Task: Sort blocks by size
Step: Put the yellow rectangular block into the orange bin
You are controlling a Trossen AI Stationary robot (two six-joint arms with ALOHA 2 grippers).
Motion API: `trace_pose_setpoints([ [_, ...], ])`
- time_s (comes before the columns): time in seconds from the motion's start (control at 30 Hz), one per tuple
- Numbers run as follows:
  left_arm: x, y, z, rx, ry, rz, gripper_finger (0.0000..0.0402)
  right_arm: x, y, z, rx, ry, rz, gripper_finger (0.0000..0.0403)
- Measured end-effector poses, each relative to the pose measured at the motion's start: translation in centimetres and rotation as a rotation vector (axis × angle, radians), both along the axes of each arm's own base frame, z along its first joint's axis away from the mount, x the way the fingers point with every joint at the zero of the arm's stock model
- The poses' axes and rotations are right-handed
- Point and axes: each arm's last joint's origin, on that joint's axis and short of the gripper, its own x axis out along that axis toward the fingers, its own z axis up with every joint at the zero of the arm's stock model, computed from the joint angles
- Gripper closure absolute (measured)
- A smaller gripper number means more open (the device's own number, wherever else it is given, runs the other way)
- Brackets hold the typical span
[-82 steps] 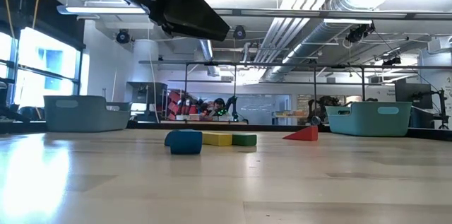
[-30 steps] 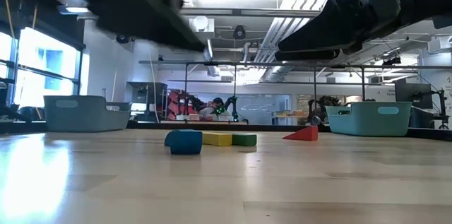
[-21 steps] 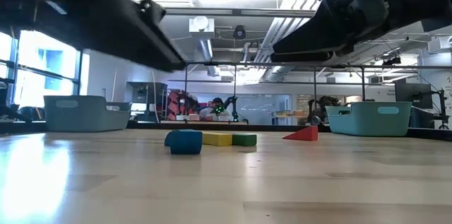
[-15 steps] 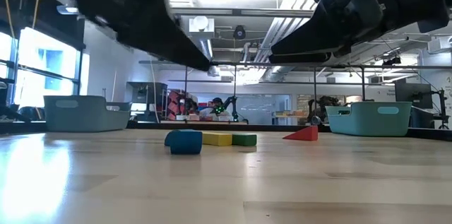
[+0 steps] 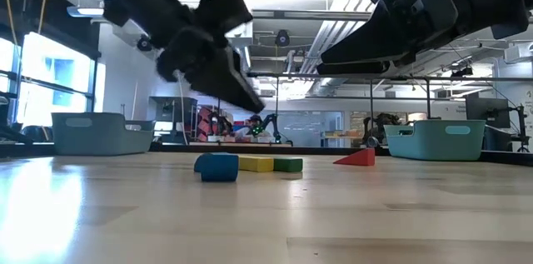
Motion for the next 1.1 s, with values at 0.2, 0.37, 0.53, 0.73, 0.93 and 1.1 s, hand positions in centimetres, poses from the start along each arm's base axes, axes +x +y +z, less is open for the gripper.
trace_pose_setpoints([
  [0.2, -0.4, 1.8, -0.8, -0.106, 0.12, -0.147, 0.026, 0.0, 0.0, 0.0, 0.002, 0.0, 0.0, 0.019],
  [0.37, -0.7, 3.1, -1.1, -0.118, 0.175, -0.136, 0.0235, 0.0, 0.0, 0.0, 0.003, 0.0, -0.001, 0.019],
  [0.53, -0.8, 5.3, -1.2, -0.112, 0.188, -0.084, 0.0198, 0.0, 0.1, 0.0, 0.047, -0.002, -0.015, 0.019],
  [0.73, -1.0, 6.4, -2.4, -0.114, 0.244, -0.171, 0.0184, 0.0, 0.1, 0.0, 0.06, -0.002, -0.02, 0.019],
  [0.93, -0.7, 6.6, -3.8, -0.077, 0.279, -0.211, 0.0191, 0.0, 0.0, -0.1, 0.088, 0.004, -0.031, 0.019],
  [1.1, -0.4, 6.6, -5.0, -0.082, 0.291, -0.234, 0.0193, 0.0, 0.1, -0.1, 0.092, 0.005, -0.022, 0.019],
])
